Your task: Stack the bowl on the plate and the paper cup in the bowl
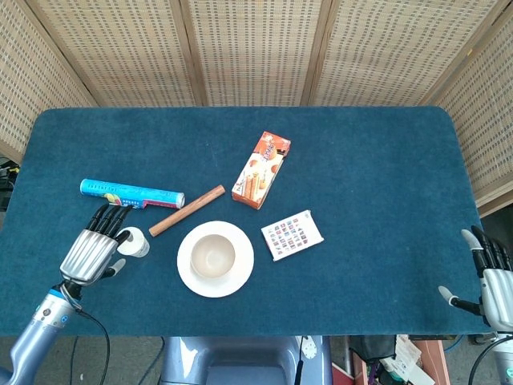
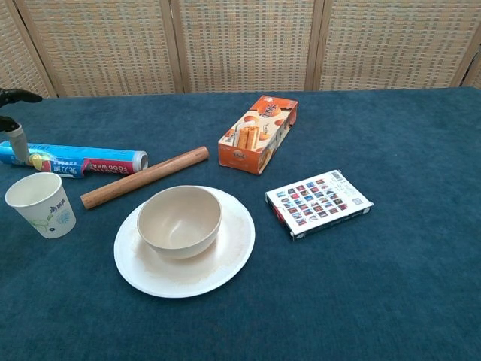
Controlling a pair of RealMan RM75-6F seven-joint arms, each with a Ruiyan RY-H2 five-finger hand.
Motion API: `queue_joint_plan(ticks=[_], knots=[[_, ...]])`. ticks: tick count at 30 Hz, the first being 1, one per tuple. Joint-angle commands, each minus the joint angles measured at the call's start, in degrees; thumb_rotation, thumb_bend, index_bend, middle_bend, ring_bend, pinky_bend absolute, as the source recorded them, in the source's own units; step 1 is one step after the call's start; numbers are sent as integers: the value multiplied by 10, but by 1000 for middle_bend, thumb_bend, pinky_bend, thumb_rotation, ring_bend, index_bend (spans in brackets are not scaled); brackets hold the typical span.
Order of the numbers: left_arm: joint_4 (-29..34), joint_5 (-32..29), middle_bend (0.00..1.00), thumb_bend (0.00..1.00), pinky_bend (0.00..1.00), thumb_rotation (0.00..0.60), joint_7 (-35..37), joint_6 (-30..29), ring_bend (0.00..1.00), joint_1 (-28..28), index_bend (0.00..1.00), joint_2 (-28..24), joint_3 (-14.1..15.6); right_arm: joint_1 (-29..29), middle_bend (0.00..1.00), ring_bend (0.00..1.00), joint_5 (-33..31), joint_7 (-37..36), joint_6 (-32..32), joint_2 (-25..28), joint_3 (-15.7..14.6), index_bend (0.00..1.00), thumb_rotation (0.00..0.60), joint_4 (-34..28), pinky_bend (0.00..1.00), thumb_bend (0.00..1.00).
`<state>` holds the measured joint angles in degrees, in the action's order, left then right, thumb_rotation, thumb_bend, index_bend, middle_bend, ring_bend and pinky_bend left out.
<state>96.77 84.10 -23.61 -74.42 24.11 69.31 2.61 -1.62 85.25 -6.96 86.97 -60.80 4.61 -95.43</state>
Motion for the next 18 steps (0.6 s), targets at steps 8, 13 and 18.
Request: queue_joint_plan(ticks=[8,13,18], knots=[[-62,-19,0,233,0,600,24,20,0,-11,448,27,-10,0,0,0,-1,-1,-1,0,0,0,600,0,0,146],[-73,-27,1,234,0,600,26,31,0,-10,471,30,-15,-1,0,0,1,0,-1,0,0,0,600,0,0,146],[-83,-34,3,234,0,600,24,44,0,-9,481,37,-18,-1,0,0,0,0,-1,-1,-1,0,600,-1,0,146]])
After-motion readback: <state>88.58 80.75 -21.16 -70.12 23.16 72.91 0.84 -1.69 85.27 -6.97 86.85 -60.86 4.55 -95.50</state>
